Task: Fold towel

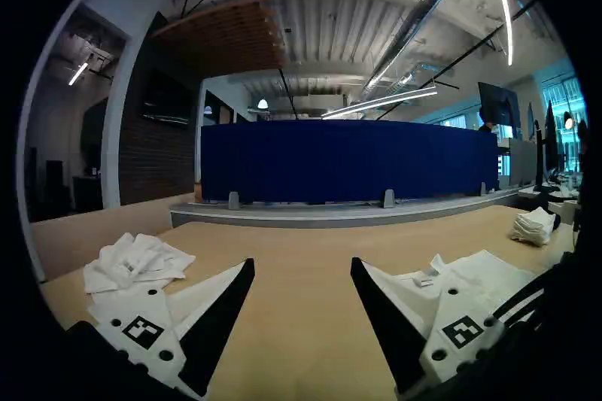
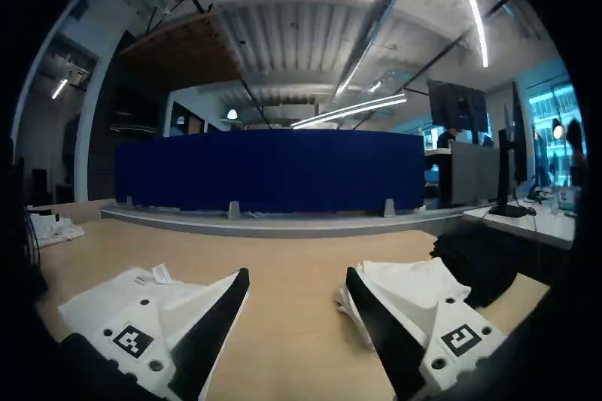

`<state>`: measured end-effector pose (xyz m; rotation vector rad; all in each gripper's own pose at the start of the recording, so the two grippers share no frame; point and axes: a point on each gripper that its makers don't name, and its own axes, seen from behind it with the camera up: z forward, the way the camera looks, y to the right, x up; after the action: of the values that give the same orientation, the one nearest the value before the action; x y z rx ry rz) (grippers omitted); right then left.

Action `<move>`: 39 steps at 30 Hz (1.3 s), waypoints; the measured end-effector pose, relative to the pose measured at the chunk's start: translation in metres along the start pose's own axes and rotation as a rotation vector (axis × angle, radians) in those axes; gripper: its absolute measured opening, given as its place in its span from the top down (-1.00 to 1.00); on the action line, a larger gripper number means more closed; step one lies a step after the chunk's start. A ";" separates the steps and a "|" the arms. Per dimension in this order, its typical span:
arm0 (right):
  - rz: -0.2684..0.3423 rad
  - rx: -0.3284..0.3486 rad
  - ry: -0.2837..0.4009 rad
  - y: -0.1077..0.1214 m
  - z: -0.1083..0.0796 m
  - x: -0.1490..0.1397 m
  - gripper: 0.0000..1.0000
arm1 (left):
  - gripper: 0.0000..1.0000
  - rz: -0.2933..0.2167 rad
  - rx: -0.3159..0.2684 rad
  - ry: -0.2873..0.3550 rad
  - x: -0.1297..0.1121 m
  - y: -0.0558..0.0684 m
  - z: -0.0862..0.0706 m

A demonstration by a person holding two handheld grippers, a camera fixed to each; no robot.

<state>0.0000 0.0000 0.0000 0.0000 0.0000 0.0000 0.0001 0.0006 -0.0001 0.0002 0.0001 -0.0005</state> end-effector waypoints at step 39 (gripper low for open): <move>-0.035 0.008 0.016 -0.009 -0.013 0.085 -1.00 | -0.89 -0.024 -0.003 0.007 0.067 -0.003 -0.005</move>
<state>0.0855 -0.0087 -0.0131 0.0077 0.0156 -0.0355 0.0675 -0.0029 -0.0051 -0.0032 0.0070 -0.0242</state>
